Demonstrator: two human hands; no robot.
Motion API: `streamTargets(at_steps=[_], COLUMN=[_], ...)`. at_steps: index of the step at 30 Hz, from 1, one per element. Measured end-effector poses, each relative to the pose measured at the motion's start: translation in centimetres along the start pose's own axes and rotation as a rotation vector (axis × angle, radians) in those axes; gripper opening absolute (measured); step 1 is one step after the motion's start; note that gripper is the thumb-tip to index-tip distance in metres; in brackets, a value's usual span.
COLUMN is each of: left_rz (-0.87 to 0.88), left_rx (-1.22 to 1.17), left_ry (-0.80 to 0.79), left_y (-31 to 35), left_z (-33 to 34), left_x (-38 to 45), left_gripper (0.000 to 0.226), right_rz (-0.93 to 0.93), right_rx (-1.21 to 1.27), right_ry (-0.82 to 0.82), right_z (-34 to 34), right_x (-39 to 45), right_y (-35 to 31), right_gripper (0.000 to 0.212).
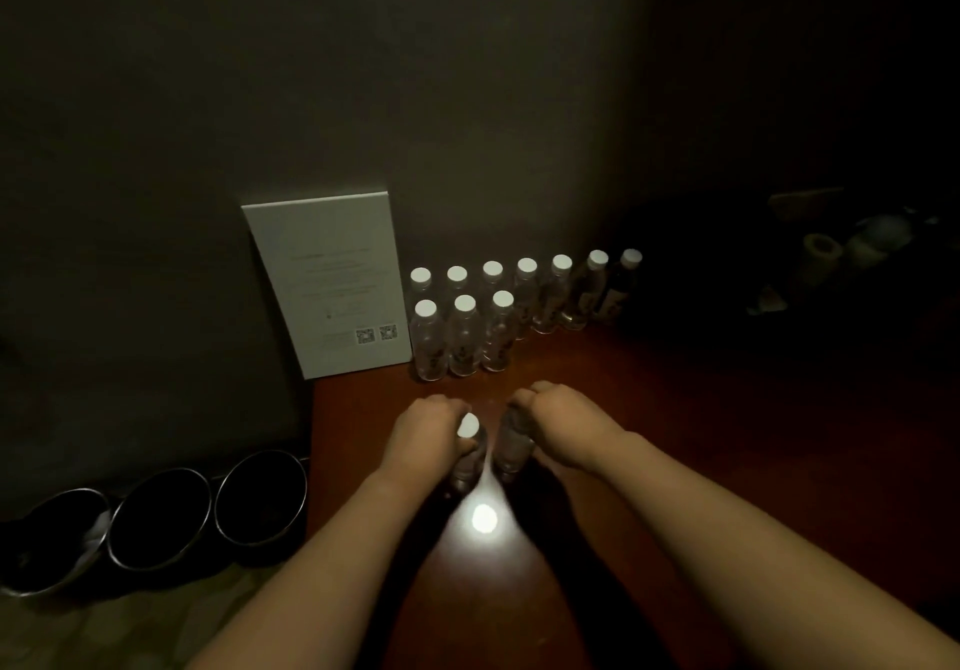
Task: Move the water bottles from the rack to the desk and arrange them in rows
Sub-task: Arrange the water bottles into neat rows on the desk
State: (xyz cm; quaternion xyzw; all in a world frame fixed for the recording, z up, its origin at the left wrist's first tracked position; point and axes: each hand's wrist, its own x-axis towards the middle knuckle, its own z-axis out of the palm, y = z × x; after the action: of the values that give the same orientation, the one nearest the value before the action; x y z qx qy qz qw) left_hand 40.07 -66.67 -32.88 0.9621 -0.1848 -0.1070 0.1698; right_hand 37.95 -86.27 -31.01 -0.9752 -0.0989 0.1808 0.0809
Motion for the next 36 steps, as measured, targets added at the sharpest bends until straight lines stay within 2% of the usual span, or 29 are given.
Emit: streamTargets(at_steps=[3, 6, 12, 17, 24, 27, 29, 32, 36], left_rz=[-0.031, -0.070, -0.124, -0.161, -0.229, -0.273, -0.288, -0.298, -0.312], left_rx=[-0.003, -0.028, -0.052, -0.051, -0.110, -0.141, -0.153, -0.148, -0.119], left_ry=[0.002, 0.018, 0.059, 0.107, 0.164, 0.173, 0.194, 0.212, 0.199], left_y=[0.3, 0.8, 3.1, 5.4, 8.0, 8.4, 8.6, 8.8, 8.9], left_z=[-0.2, -0.3, -0.3, -0.8, 0.4, 1.1, 1.5, 1.8, 1.8], left_x=[-0.1, 0.1, 1.8, 4.4, 8.0, 8.8, 9.1, 9.5, 9.7], left_gripper=[0.041, 0.041, 0.028, 0.026, 0.023, 0.022, 0.024, 0.026, 0.027], right_rz=[-0.043, -0.080, -0.089, -0.018, 0.053, 0.019, 0.004, -0.007, 0.009], right_rx=[0.014, -0.008, -0.014, 0.092, 0.204, 0.195, 0.189, 0.109, 0.070], right_ry=[0.007, 0.000, 0.032, 0.100, 0.095, 0.078, 0.072, 0.094, 0.094], right_z=[0.3, 0.3, -1.3, -4.4, -8.5, -9.4, -9.7, -9.5, -9.0], right_x=[0.5, 1.0, 1.4, 2.4, 6.5, 8.2, 9.2, 10.8, 12.4], right_y=[0.4, 1.3, 5.3, 9.0, 12.9, 13.7, 13.9, 13.7, 13.2], right_gripper=[0.044, 0.035, 0.034, 0.031, 0.023, 0.007, 0.022, 0.016, 0.027])
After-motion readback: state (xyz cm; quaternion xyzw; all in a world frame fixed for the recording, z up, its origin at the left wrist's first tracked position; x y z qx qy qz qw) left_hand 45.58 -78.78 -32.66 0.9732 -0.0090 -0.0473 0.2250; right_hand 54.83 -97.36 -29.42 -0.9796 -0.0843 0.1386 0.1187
